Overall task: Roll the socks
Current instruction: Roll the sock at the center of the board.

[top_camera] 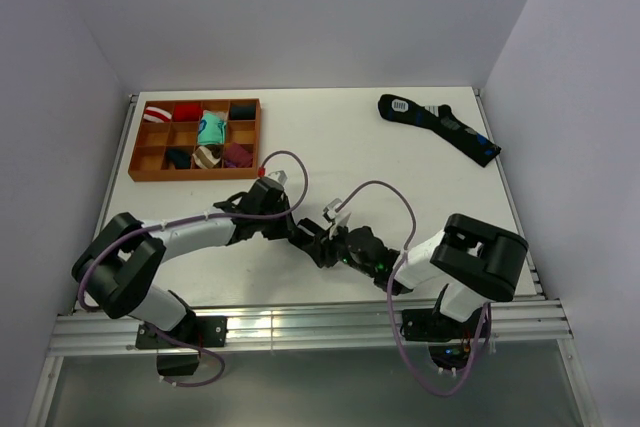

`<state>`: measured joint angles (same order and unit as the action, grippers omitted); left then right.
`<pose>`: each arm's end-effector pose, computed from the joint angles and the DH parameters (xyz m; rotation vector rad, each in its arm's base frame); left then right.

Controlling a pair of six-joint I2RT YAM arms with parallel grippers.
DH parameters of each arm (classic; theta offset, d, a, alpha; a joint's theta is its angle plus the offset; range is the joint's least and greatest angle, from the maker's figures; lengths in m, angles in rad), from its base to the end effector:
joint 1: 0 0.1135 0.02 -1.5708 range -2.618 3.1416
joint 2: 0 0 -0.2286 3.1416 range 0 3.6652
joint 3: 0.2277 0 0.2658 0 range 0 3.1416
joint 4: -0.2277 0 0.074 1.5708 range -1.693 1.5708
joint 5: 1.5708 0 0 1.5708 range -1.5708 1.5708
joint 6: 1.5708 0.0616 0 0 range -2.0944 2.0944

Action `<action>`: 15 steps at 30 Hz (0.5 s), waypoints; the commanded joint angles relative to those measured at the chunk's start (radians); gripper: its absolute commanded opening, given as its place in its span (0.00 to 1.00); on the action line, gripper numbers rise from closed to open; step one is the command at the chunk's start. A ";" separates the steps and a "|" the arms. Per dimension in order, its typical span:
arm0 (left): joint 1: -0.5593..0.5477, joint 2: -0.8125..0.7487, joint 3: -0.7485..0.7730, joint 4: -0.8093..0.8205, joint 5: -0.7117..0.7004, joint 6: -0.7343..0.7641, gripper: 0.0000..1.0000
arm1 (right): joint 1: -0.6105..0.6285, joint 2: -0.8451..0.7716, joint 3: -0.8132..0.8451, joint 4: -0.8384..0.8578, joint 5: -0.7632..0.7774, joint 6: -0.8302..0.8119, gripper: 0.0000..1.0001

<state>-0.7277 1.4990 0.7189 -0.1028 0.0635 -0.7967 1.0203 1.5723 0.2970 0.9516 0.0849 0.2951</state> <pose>0.2333 -0.2130 0.0974 -0.0601 2.5976 -0.7023 0.1517 0.2372 0.0688 -0.6446 1.8693 0.8026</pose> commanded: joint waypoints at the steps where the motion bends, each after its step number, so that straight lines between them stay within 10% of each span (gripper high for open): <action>1: 0.002 0.026 0.005 -0.017 0.021 -0.015 0.00 | 0.001 0.048 -0.056 -0.022 0.022 0.035 0.50; 15: 0.037 0.066 0.048 -0.011 0.110 -0.027 0.00 | 0.014 0.104 -0.076 0.006 0.055 0.033 0.55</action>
<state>-0.7002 1.5303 0.7372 -0.0967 0.1204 -0.8158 1.0260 1.6318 0.2550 1.0920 0.1184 0.3248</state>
